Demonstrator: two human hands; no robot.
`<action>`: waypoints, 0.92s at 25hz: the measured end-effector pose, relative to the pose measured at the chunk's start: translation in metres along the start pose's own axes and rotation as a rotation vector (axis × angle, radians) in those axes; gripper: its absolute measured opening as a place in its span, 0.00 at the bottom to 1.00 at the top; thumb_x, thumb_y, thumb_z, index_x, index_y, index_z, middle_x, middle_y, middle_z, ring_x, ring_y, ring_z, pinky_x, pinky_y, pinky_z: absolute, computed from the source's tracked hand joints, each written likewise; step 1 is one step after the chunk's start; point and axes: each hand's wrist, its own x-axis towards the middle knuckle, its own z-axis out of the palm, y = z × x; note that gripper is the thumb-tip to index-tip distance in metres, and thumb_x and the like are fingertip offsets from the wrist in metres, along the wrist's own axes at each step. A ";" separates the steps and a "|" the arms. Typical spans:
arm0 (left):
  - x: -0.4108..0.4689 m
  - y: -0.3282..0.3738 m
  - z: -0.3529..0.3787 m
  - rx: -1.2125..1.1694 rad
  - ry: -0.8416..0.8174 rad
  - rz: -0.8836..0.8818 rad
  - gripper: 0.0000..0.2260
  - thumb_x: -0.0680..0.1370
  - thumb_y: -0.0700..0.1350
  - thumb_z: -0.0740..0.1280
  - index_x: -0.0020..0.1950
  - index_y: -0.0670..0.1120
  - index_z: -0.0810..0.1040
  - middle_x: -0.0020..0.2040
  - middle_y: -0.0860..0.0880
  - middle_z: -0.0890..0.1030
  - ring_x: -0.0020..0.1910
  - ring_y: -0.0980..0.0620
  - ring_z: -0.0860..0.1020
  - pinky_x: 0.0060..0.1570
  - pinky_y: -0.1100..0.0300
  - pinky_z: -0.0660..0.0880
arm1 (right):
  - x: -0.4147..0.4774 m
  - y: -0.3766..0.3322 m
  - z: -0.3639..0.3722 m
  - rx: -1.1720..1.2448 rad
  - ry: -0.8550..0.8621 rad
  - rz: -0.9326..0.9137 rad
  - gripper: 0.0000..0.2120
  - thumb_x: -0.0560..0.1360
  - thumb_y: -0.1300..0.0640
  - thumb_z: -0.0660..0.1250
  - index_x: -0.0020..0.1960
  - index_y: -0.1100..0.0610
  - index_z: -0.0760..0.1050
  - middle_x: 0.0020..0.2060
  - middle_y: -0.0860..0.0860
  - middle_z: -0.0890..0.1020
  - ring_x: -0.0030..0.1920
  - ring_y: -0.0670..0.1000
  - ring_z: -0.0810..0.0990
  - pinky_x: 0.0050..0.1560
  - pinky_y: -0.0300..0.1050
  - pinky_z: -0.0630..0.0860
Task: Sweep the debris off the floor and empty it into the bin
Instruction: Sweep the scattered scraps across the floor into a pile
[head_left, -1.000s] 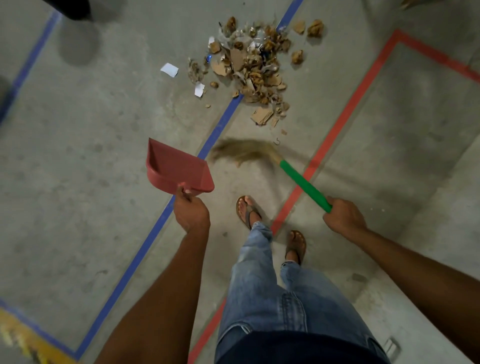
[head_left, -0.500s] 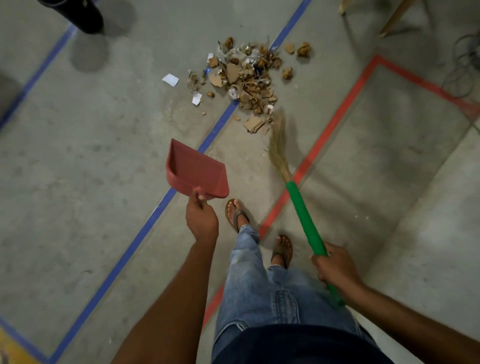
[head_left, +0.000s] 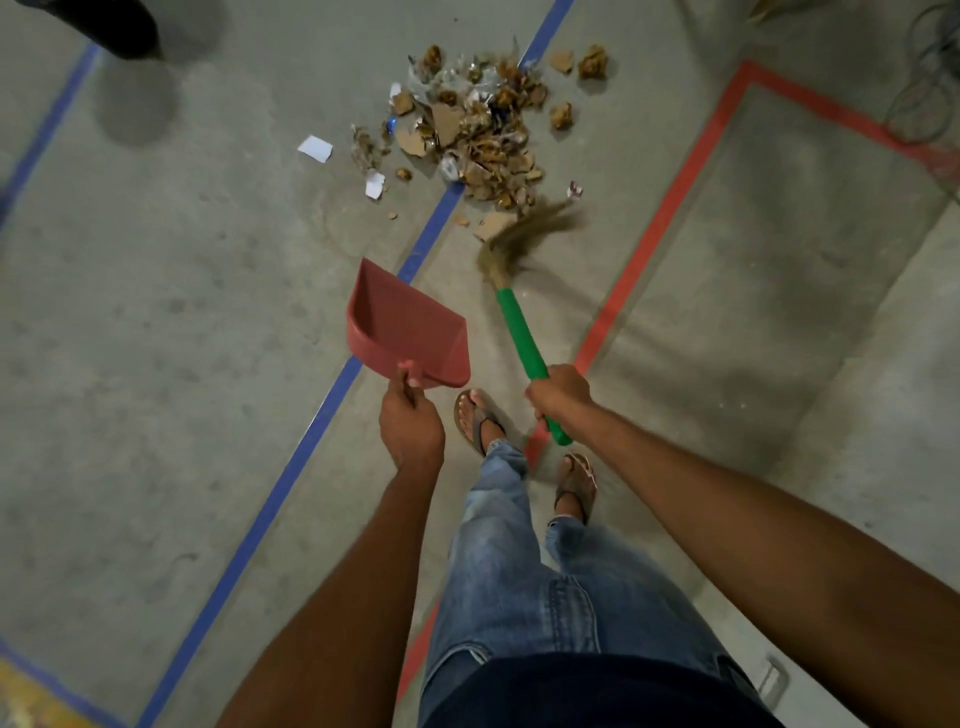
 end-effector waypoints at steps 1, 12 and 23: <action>0.010 0.003 -0.004 0.001 -0.002 -0.003 0.19 0.85 0.58 0.56 0.72 0.56 0.74 0.60 0.50 0.84 0.53 0.46 0.84 0.57 0.43 0.80 | 0.001 -0.020 -0.005 0.028 0.005 -0.032 0.13 0.70 0.57 0.68 0.53 0.61 0.79 0.39 0.59 0.85 0.36 0.59 0.85 0.33 0.50 0.83; 0.091 0.103 -0.016 -0.052 -0.008 0.081 0.17 0.87 0.49 0.57 0.75 0.51 0.73 0.61 0.46 0.82 0.55 0.49 0.80 0.56 0.47 0.79 | -0.058 -0.003 -0.144 -0.278 0.204 -0.295 0.21 0.70 0.62 0.70 0.62 0.49 0.80 0.42 0.55 0.86 0.41 0.57 0.83 0.42 0.46 0.79; 0.108 0.201 0.050 -0.177 0.022 0.050 0.18 0.86 0.55 0.58 0.74 0.52 0.74 0.66 0.51 0.81 0.61 0.48 0.81 0.60 0.43 0.79 | 0.034 0.037 -0.302 -0.575 0.533 -0.170 0.28 0.74 0.62 0.69 0.73 0.56 0.71 0.40 0.59 0.83 0.36 0.59 0.79 0.37 0.47 0.75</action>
